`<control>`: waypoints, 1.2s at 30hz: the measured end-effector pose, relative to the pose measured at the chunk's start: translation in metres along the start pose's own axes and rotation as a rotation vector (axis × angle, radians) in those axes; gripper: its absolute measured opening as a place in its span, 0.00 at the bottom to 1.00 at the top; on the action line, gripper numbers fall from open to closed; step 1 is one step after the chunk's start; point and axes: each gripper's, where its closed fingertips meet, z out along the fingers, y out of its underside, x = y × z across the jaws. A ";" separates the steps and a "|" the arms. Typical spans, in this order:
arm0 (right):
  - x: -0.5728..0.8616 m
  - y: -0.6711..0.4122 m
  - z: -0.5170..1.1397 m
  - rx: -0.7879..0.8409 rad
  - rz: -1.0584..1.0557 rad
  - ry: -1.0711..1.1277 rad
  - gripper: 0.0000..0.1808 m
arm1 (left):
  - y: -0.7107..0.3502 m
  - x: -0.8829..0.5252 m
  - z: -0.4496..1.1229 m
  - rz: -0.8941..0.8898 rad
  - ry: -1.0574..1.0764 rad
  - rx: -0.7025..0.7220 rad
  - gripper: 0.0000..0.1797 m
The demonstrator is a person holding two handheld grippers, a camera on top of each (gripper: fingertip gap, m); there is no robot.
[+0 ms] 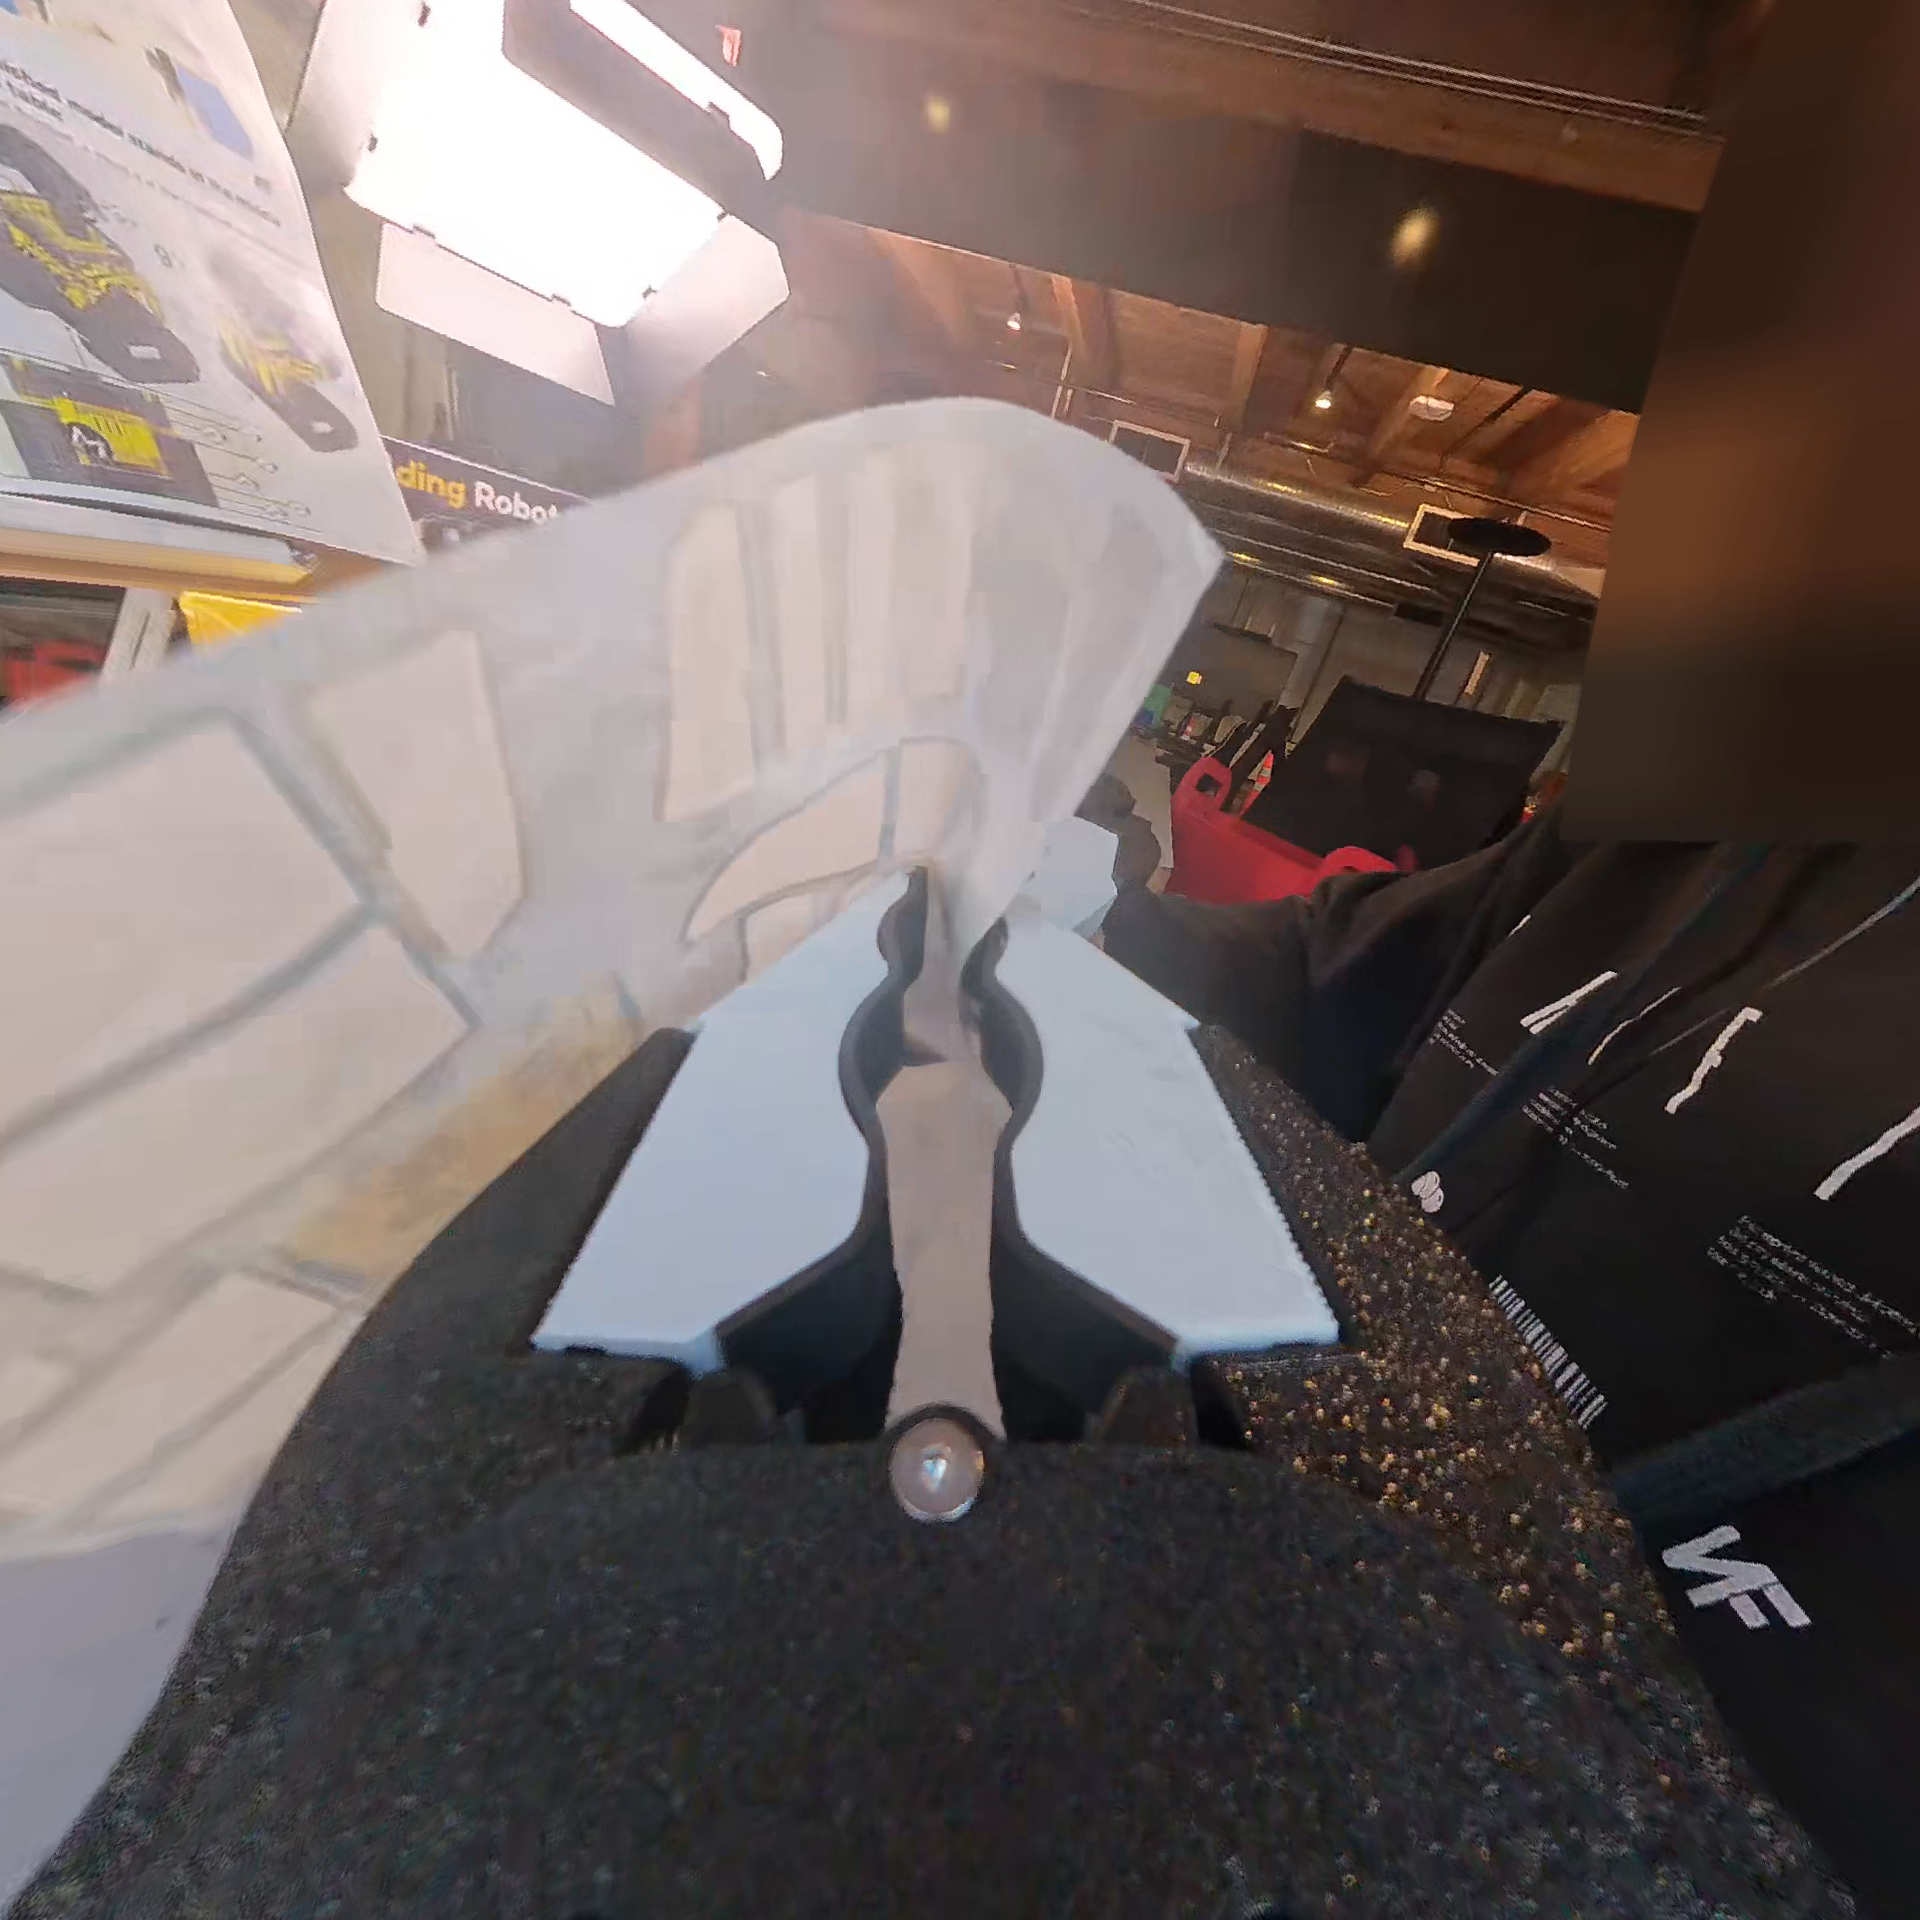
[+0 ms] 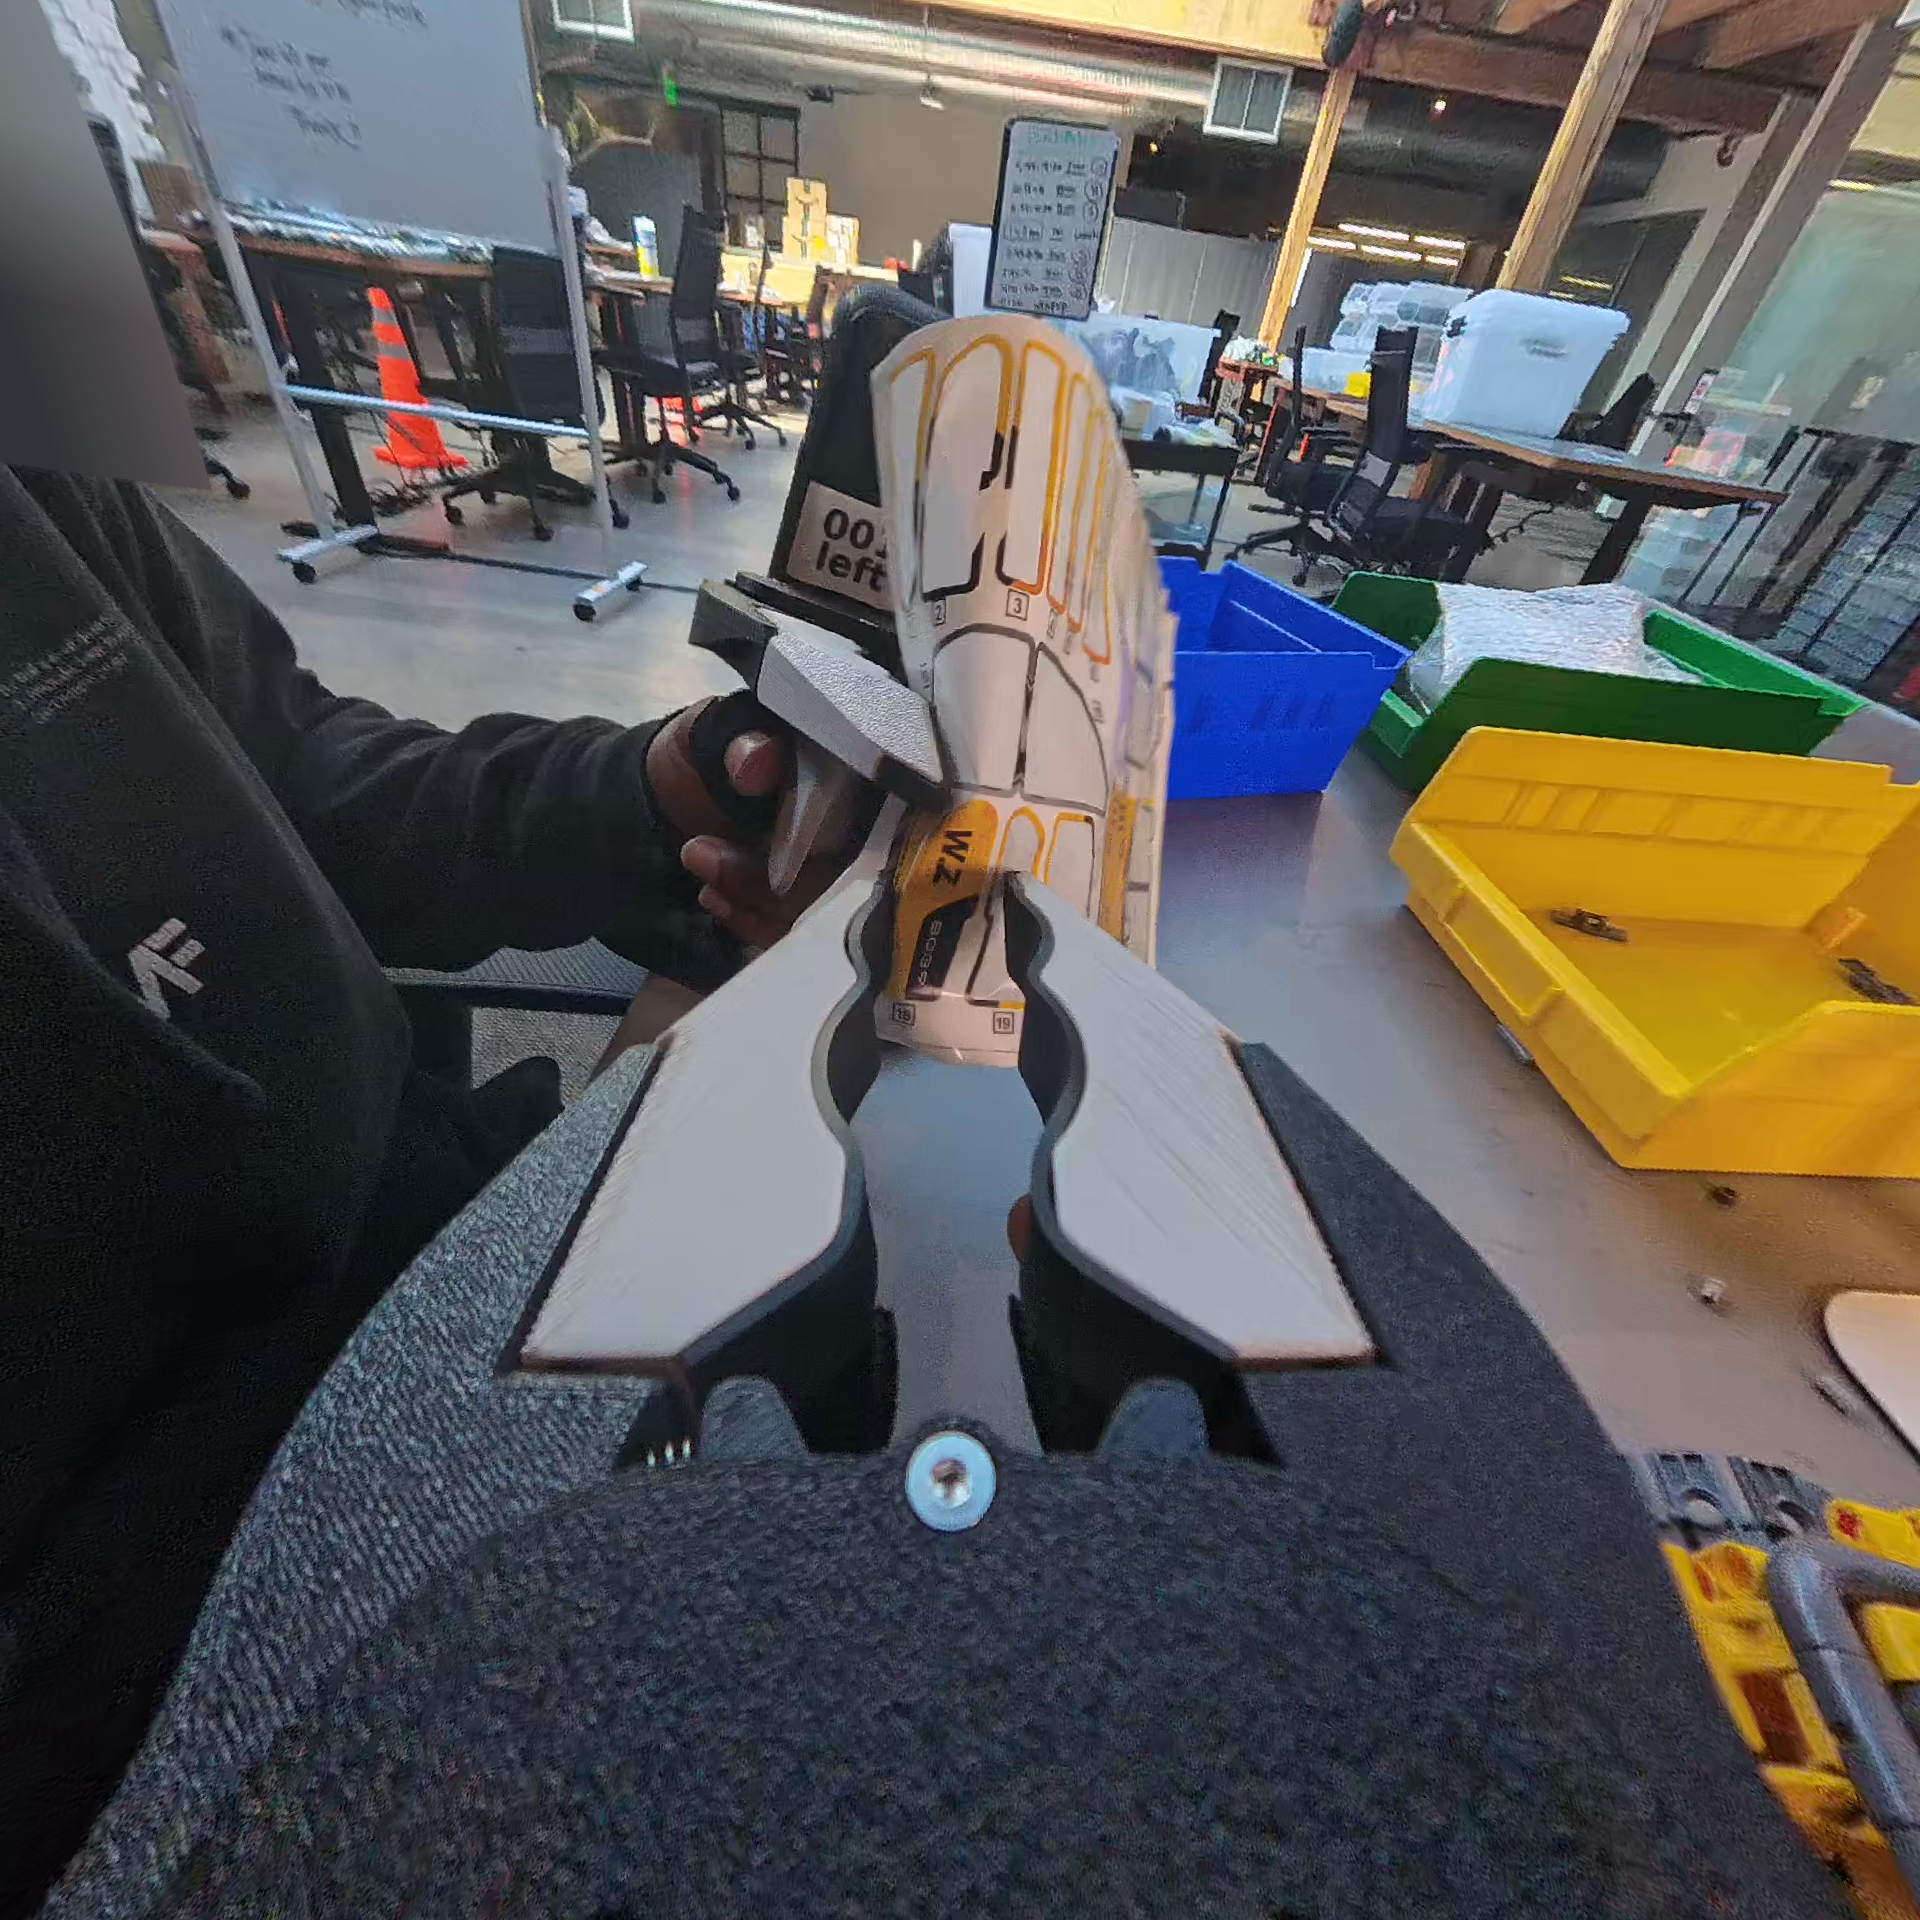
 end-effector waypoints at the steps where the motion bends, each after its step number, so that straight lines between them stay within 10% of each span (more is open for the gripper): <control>1: 0.000 -0.002 -0.001 0.015 0.024 -0.010 0.10 | 0.000 0.001 0.000 -0.001 0.006 -0.005 0.06; 36: 0.008 0.012 -0.009 -0.043 0.000 -0.029 0.05 | 0.021 -0.015 0.001 -0.001 -0.107 -0.167 0.00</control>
